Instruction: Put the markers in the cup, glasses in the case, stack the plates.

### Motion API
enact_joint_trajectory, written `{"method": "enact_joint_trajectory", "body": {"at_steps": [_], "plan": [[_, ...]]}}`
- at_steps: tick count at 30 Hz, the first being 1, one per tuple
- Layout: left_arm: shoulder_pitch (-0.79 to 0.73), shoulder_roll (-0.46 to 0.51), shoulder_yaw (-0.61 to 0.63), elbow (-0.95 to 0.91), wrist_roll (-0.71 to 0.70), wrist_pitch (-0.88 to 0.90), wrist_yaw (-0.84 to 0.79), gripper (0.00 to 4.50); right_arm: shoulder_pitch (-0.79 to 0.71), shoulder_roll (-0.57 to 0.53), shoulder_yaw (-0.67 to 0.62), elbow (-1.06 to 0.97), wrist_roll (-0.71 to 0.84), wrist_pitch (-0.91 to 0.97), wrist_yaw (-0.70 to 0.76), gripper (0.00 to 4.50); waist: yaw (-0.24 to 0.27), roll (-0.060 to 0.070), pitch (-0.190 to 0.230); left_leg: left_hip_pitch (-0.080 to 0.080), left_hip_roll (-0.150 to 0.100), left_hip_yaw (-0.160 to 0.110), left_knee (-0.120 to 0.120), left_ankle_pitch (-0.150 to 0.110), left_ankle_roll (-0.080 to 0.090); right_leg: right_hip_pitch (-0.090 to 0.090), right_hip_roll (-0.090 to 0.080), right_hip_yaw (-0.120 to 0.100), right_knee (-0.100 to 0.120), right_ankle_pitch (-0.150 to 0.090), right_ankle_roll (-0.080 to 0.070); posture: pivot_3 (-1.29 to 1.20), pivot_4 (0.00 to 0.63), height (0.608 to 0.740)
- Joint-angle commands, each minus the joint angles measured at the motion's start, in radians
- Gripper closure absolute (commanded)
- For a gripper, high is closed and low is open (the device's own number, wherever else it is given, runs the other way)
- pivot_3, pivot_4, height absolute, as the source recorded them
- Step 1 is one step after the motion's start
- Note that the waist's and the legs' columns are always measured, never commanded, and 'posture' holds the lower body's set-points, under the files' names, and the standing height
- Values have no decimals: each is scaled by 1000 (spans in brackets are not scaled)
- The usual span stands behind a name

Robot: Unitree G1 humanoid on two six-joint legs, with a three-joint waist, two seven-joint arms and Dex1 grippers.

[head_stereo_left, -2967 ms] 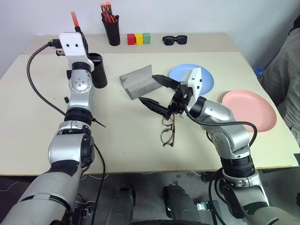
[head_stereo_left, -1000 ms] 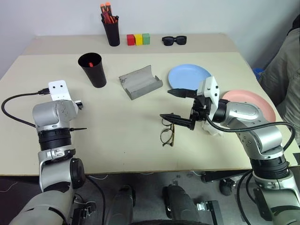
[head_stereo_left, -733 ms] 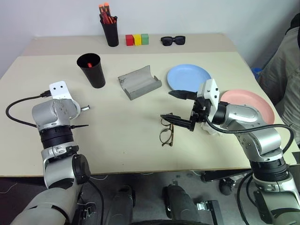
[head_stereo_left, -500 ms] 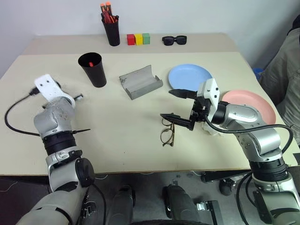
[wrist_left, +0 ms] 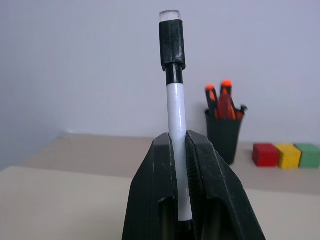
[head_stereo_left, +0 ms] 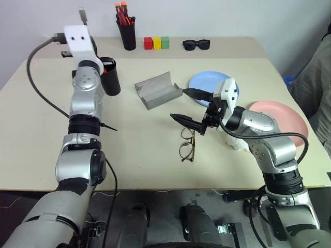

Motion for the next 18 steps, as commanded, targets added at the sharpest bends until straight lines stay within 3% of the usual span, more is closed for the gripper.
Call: {"method": "enact_joint_trajectory", "body": {"at_steps": [1, 10, 13, 15, 18], "plan": [[-64, 16, -8, 113, 25, -130, 19, 4455, -13, 8, -24, -36, 5, -17, -17, 0, 0, 0, 0, 0, 0, 0, 0, 0, 0, 0, 0, 0, 0, 0, 0, 0, 150, 740], [-99, 6, -8, 270, 21, -221, 37, 4455, -1, 0, -33, -60, 16, -6, -33, 0, 2, 0, 0, 0, 0, 0, 0, 0, 0, 0, 0, 0, 0, 0, 0, 0, 150, 740], [-101, 5, -10, 284, 28, -231, 62, 3405, -3, -1, -31, -60, 16, -4, -33, 0, 2, 0, 0, 0, 0, 0, 0, 0, 0, 0, 0, 0, 0, 0, 0, 0, 150, 740], [-101, 4, -9, 290, 28, -234, 74, 2428, -6, -1, -29, -59, 16, -3, -33, 0, 2, 0, 0, 0, 0, 0, 0, 0, 0, 0, 0, 0, 0, 0, 0, 0, 150, 740], [-101, 4, -10, 293, 27, -235, 83, 2428, -9, 1, -26, -59, 16, -1, -32, 0, 2, 0, 0, 0, 0, 0, 0, 0, 0, 0, 0, 0, 0, 0, 0, 0, 150, 740]]}}
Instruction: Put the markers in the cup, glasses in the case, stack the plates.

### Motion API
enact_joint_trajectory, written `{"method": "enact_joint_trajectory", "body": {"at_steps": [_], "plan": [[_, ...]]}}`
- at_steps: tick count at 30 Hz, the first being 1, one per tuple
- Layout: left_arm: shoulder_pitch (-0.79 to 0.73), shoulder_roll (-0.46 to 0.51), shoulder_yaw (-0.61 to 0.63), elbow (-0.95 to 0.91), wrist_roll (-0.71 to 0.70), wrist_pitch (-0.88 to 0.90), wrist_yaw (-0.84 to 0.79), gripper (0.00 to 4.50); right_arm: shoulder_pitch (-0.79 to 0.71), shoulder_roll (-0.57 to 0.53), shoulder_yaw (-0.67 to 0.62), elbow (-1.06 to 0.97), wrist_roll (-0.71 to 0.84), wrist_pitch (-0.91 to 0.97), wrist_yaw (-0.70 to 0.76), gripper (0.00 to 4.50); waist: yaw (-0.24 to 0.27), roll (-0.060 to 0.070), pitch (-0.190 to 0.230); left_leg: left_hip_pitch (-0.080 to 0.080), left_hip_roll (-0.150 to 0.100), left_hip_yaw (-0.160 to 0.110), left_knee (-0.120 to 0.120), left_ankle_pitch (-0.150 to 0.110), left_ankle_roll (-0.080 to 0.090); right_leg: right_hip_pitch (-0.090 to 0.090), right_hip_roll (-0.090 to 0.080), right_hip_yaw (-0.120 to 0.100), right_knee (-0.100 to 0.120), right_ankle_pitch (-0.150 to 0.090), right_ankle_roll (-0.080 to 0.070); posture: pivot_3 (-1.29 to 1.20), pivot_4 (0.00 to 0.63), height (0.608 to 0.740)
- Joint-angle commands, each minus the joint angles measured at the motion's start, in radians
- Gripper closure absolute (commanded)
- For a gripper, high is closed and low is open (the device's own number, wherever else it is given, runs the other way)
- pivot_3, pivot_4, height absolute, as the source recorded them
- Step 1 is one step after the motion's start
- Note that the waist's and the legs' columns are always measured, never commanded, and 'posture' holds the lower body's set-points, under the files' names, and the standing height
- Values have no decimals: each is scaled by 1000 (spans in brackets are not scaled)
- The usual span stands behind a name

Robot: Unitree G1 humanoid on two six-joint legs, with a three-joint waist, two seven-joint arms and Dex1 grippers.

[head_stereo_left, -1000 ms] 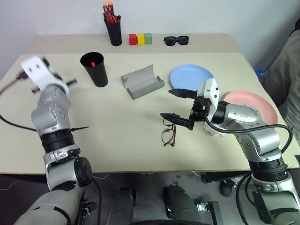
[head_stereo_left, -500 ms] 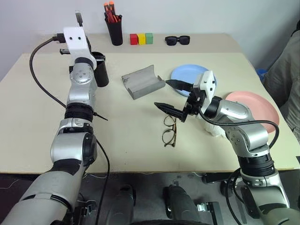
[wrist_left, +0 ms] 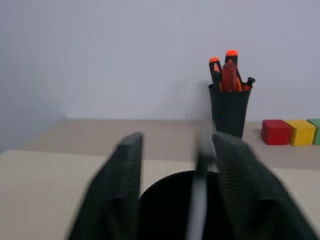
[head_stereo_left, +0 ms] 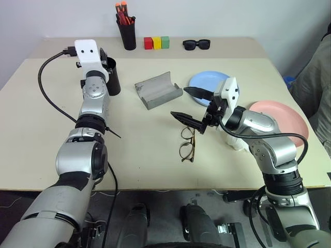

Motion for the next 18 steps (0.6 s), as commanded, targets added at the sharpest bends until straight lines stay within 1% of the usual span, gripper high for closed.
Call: {"method": "enact_joint_trajectory", "body": {"at_steps": [1, 6, 8, 10, 12, 13, 15, 16, 18], "plan": [[-38, 8, -6, -7, 9, -26, 16, 2428, -15, -1, -21, -46, 14, -5, -1, 0, 0, 0, 0, 0, 0, 0, 0, 0, 0, 0, 0, 0, 0, 0, 0, 0, 150, 740], [-45, 7, 15, -31, -18, -27, 21, 2428, -18, 1, -18, -46, 14, -3, -1, 0, 0, 0, 0, 0, 0, 0, 0, 0, 0, 0, 0, 0, 0, 0, 0, 0, 150, 740], [-53, -3, 19, -79, -46, 4, -34, 2428, -18, -1, -20, -47, 14, -1, -1, 0, 0, 0, 0, 0, 0, 0, 0, 0, 0, 0, 0, 0, 0, 0, 0, 0, 150, 740], [-35, -31, 8, -198, -135, 119, -240, 2428, -17, -7, -24, -45, 13, 1, -1, 0, 1, 0, 0, 0, 0, 0, 0, 0, 0, 0, 0, 0, 0, 0, 0, 0, 150, 740], [-3, -47, -11, -311, -201, 214, -402, 2428, -16, -13, -28, -43, 12, 2, 1, 0, 6, 0, 0, -1, 0, 0, 0, 0, 0, 0, 0, 0, 0, 0, 0, 0, 150, 740], [28, -51, -42, -395, -217, 292, -464, 2153, -16, -20, -32, -38, 10, 1, 5, 0, 5, 0, 0, -1, 0, 0, 0, 0, 0, 0, 0, 0, 0, 0, 0, 0, 150, 740], [89, -45, -143, -544, -191, 455, -558, 1604, -16, -42, -43, -24, 2, -4, 16, 0, -1, 1, 0, -1, 0, 0, 0, 0, 0, 0, 0, 0, -1, 0, 0, 0, 150, 740], [110, -36, -185, -593, -171, 540, -583, 1063, -17, -57, -45, -19, -3, -5, 26, 0, -2, 1, 0, -1, 0, 0, 0, 0, 0, 0, 0, 0, -1, 0, 0, 0, 150, 740], [132, -26, -227, -646, -158, 642, -614, 24, -15, -88, -43, -18, -8, -7, 48, 0, -4, 1, 0, 0, 0, 0, 0, 0, 0, 0, 0, 0, 1, 0, 0, 0, 150, 740]]}}
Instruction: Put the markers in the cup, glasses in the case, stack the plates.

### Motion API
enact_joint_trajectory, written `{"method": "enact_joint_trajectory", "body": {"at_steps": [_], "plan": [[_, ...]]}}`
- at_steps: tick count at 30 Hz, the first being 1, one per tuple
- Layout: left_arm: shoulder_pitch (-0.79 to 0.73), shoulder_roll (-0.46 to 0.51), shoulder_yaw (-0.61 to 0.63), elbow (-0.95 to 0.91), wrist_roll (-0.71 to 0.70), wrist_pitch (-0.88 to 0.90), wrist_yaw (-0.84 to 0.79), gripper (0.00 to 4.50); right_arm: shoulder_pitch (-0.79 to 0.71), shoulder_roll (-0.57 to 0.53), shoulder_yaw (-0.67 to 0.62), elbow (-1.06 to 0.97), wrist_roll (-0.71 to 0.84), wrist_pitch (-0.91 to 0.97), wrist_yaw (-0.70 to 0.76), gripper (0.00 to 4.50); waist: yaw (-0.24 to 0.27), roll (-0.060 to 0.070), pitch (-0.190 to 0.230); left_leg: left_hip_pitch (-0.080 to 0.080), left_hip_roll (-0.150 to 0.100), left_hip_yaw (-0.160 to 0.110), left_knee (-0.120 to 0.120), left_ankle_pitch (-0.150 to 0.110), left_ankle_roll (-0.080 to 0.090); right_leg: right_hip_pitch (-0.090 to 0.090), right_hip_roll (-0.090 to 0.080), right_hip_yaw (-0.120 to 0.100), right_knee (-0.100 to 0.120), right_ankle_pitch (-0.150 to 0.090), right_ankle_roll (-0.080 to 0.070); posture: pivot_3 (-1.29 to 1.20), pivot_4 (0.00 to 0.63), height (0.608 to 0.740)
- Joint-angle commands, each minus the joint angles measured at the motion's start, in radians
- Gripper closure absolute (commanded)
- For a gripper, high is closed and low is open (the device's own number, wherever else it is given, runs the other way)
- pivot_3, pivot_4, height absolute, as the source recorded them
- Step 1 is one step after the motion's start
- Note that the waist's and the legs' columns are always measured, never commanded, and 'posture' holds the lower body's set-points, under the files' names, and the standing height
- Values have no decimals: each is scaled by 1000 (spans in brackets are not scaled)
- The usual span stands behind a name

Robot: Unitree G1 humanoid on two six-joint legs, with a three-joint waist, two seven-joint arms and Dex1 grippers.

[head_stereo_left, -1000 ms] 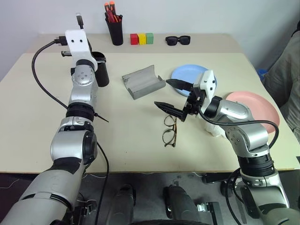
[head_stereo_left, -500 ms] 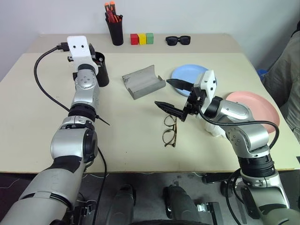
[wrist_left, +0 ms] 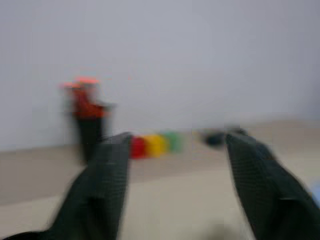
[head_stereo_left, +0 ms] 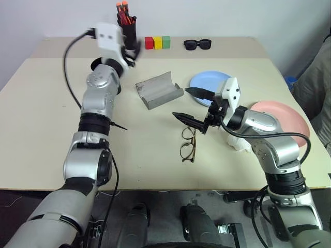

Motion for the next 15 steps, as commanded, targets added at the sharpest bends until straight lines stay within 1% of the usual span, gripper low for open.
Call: {"method": "enact_joint_trajectory", "body": {"at_steps": [1, 3, 5, 8, 11, 13, 15], "plan": [[30, 23, -73, -114, 18, 180, -74, 24, -12, -51, -30, -22, -7, -15, 39, 0, -6, 0, 0, 0, 0, 0, 0, 0, 0, 0, 0, 0, 0, 0, 0, 0, 150, 740], [11, 24, -116, -67, 28, 319, -110, 24, 4, -126, -28, -30, -16, -10, 99, 0, -16, 0, 0, 0, 0, 0, 0, 0, 0, 0, 0, 0, 1, 0, 0, 0, 150, 740], [-7, 19, -146, -5, 45, 377, -136, 24, 25, -189, -37, -38, -17, -4, 144, 0, -20, 0, 0, 1, 0, 0, 0, 0, 0, 0, 0, 0, 1, 0, 0, 0, 150, 740], [-24, 6, -158, 65, 53, 383, -181, 24, 59, -250, -58, -45, -11, 4, 174, 0, -24, 0, 0, 1, 0, 0, 0, 0, 0, 0, 0, 0, 1, 0, 0, 0, 150, 740], [-49, -9, -184, 155, 70, 403, -238, 24, 128, -308, -94, -68, -15, 2, 190, 0, -21, 0, 0, 1, 0, 0, 0, 0, 0, 0, 0, 0, 0, 0, 0, 0, 150, 740], [-74, -11, -200, 216, 93, 414, -245, 24, 159, -321, -112, -81, -13, 3, 184, 0, -20, 0, 0, 0, 0, 0, 0, 0, 0, 1, 0, 0, 0, 0, 0, 0, 150, 740], [-95, -21, -185, 271, 97, 400, -244, 24, 186, -325, -126, -95, -12, 4, 174, 0, -21, 0, 0, 0, 0, 0, 1, 0, 0, 1, 0, 0, 0, 0, 0, 0, 150, 740]]}}
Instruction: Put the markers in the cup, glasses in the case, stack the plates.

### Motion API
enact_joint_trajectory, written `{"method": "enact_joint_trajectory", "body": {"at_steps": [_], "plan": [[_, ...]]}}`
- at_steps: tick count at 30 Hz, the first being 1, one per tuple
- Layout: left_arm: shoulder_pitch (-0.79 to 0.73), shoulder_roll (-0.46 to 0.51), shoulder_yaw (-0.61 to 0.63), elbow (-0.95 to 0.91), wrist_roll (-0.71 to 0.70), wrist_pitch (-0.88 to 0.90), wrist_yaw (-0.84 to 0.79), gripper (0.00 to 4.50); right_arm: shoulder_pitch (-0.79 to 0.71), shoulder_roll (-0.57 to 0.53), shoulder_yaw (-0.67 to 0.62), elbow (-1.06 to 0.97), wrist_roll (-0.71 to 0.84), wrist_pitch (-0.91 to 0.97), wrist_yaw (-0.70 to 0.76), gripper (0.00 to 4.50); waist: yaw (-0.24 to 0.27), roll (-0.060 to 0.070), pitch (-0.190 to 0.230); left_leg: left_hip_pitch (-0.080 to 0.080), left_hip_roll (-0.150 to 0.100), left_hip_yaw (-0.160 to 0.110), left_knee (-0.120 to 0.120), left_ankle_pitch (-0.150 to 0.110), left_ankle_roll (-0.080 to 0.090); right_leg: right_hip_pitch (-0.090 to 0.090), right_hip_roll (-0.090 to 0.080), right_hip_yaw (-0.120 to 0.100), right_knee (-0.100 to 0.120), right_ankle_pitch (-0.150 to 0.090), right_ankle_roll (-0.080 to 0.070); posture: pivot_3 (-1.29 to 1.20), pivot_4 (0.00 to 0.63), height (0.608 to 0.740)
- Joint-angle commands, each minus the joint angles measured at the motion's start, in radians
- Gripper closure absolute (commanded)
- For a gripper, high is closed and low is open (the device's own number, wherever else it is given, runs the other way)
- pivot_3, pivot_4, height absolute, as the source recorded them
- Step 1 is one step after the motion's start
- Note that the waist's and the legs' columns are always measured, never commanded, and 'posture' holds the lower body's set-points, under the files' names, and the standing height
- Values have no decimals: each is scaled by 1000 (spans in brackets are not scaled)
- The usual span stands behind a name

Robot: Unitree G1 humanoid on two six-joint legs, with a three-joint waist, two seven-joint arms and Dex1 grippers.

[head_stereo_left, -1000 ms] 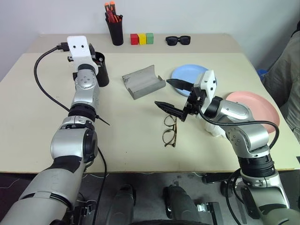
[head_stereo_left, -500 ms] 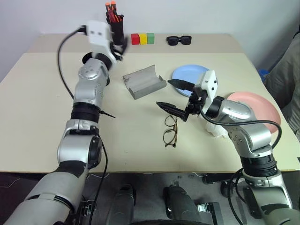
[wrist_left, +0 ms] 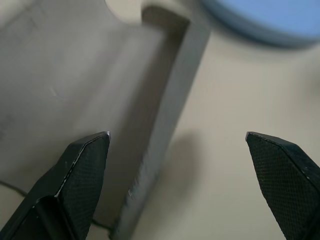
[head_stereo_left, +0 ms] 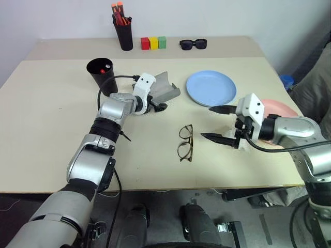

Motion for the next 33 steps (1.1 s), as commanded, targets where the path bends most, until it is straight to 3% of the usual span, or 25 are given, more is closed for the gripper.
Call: {"method": "enact_joint_trajectory", "body": {"at_steps": [1, 3, 6, 13, 21, 26, 30, 33], "plan": [[-58, -12, 14, 74, 13, -17, -14, 24, 24, -16, -56, -60, 8, -5, -13, 0, -2, 0, 0, 0, 0, 0, 0, 0, 0, 0, 0, 0, 0, 0, 0, 0, 150, 740], [-71, -17, 23, 106, 13, -28, -22, 24, 37, -13, -60, -71, 7, -3, -19, 0, -3, 0, 0, 0, 0, 0, 0, 0, 0, 0, 0, 0, 0, 0, 0, 0, 150, 740], [-86, -24, 37, 159, 18, -63, -5, 842, 52, -3, -60, -83, 4, -3, -37, 0, -1, 0, 0, 0, 0, 0, 0, 0, 0, 0, 0, 0, 0, 0, 0, 0, 150, 740], [-64, -8, 29, 144, 33, -140, -44, 4458, 53, 9, -43, -80, 0, -9, -52, 0, 0, 0, 0, 0, 0, 0, 0, 0, 0, 0, 0, 0, 0, 0, 0, 0, 150, 740], [52, 115, -2, -62, 51, -226, -221, 4458, 29, 25, -25, -85, 30, 35, -50, 0, -4, 0, 0, 0, 0, 0, -1, 0, 0, 0, 0, 0, 0, 0, 0, 0, 150, 740], [298, 355, -49, -499, -21, -263, -572, 4458, 14, 47, -17, -100, 66, 114, -69, 0, -5, 1, 0, 0, 1, 1, -1, 0, 0, -1, 0, 1, 0, 0, -1, 0, 150, 740], [325, 400, -14, -560, -48, -162, -578, 4458, 10, 66, -6, -99, 62, 103, -66, 0, 21, 1, 0, 0, 1, 0, 1, 0, 0, 1, 0, 0, 0, 0, -1, 0, 150, 740], [384, 468, -16, -654, -83, -157, -674, 4458, 8, 72, 0, -100, 83, 148, -62, 0, 25, 1, 0, 0, 1, 0, 3, 0, 1, 3, 0, 0, -1, 0, -1, 0, 150, 740]]}}
